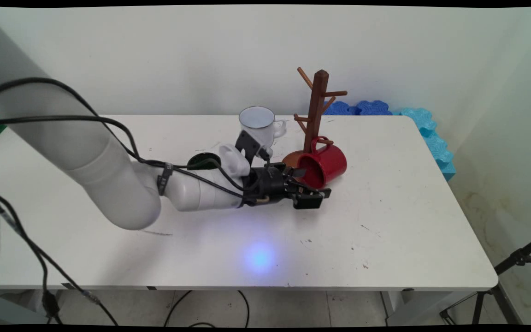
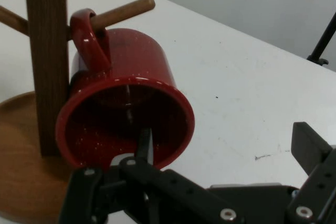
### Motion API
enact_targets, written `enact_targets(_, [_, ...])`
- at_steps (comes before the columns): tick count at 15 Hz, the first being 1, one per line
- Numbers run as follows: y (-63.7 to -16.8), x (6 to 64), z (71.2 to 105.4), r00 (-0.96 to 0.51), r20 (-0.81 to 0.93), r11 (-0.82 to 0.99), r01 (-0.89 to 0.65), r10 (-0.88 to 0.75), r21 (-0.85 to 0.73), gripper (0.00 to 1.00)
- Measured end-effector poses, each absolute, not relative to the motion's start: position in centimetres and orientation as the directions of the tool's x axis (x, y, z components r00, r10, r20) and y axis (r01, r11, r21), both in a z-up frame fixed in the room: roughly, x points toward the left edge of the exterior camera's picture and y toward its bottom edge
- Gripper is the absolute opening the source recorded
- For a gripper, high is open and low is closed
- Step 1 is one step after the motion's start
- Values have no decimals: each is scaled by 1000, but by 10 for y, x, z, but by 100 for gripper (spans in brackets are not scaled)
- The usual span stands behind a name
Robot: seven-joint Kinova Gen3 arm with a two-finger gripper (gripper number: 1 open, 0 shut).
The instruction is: Pick up the red mug from the rack
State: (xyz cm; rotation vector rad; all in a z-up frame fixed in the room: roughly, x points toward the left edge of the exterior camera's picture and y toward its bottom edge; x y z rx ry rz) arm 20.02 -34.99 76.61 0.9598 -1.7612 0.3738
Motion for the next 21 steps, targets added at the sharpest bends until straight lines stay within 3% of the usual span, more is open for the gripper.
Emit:
enact_targets(18, [-391,160,721,-138,915,603,-787,-378,130,100])
enact_targets(19, [-392,159,721,-142,916,603,-788,-375,125,0])
enact_targets(21, [-396,157,719,-153,917,607,-787,-369,113,0])
